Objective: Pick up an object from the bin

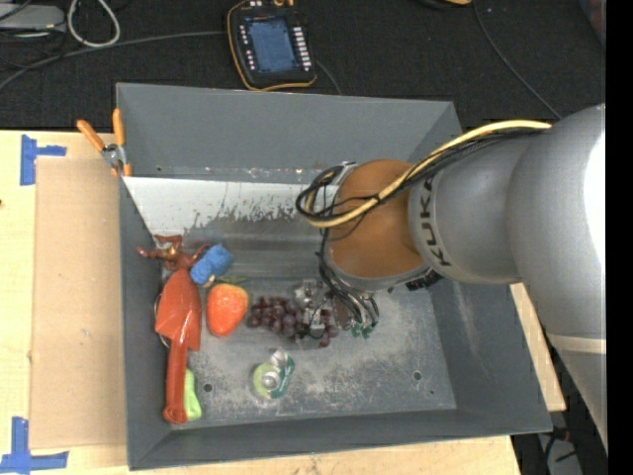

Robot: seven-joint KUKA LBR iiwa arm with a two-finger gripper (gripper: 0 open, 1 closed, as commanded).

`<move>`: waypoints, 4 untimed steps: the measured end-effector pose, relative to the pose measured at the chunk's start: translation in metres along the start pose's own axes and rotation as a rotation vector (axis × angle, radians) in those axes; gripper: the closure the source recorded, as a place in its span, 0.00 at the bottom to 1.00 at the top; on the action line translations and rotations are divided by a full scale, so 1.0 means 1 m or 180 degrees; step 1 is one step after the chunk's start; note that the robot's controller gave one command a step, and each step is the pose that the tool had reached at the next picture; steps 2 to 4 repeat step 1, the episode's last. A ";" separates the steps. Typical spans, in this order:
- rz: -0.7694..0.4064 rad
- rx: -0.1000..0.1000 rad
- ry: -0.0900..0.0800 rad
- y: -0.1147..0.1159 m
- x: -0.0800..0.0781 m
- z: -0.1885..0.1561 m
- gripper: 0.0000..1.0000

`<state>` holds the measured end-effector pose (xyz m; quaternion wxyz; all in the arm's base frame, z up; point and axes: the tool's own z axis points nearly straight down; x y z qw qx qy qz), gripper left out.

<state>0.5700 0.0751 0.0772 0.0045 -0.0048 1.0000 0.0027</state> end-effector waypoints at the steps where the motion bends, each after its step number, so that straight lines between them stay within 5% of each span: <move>1: 0.0003 0.0002 0.0017 0.000 0.002 -0.014 1.00; 4: 0.0003 0.0002 0.0017 0.000 0.002 -0.014 1.00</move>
Offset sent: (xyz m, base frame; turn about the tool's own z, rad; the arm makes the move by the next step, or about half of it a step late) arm -0.0019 -0.0002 0.0771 0.0006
